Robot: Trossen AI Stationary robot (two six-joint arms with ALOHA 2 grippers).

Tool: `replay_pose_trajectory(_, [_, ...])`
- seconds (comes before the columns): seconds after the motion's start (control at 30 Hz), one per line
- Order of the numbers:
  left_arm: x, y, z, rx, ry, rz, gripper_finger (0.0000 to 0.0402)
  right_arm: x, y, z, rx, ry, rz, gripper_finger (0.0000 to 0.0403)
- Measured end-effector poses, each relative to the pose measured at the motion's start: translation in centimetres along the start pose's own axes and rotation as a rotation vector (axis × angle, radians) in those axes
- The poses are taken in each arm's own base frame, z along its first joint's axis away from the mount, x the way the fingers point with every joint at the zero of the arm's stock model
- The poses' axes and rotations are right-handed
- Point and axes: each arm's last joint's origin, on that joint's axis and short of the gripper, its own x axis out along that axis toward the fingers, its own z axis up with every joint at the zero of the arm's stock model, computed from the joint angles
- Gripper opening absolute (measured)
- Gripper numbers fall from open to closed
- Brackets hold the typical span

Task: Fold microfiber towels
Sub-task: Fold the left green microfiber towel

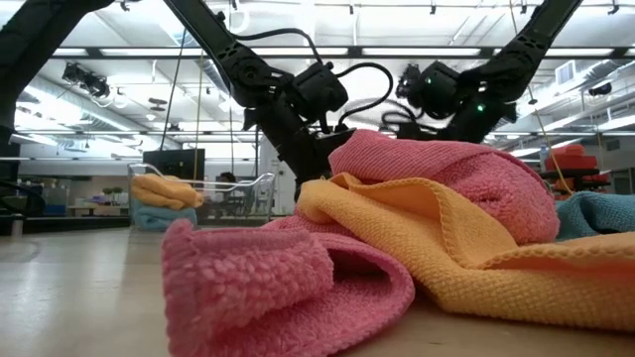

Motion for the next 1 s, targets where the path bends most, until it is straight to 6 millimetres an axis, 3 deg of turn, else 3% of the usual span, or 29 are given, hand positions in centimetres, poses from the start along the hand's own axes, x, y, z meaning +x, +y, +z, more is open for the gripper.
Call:
replay_pose_trajectory(0.13, [0.0,0.0,0.0,0.0,-0.001,-0.001,0.0079,-0.3,-0.1,-0.3,-0.001,0.037,-0.036,0.0206])
replay_pose_trajectory(0.37, [0.0,0.0,0.0,0.0,-0.001,-0.001,0.0078,-1.9,-0.6,2.4,0.021,-0.211,-0.052,0.0206])
replay_pose_trajectory(0.53, [0.0,0.0,0.0,-0.001,-0.003,0.0,0.0082,-2.0,-0.2,3.4,0.028,-0.33,0.048,0.0206])
replay_pose_trajectory(0.8, [0.0,0.0,0.0,-0.001,-0.004,0.001,0.0073,0.3,0.5,2.4,0.044,-0.265,0.075,0.0206])
replay_pose_trajectory(1.0, [0.0,0.0,0.0,-0.001,-0.005,0.001,0.0074,0.9,0.6,0.8,0.056,-0.102,0.024,0.0206])
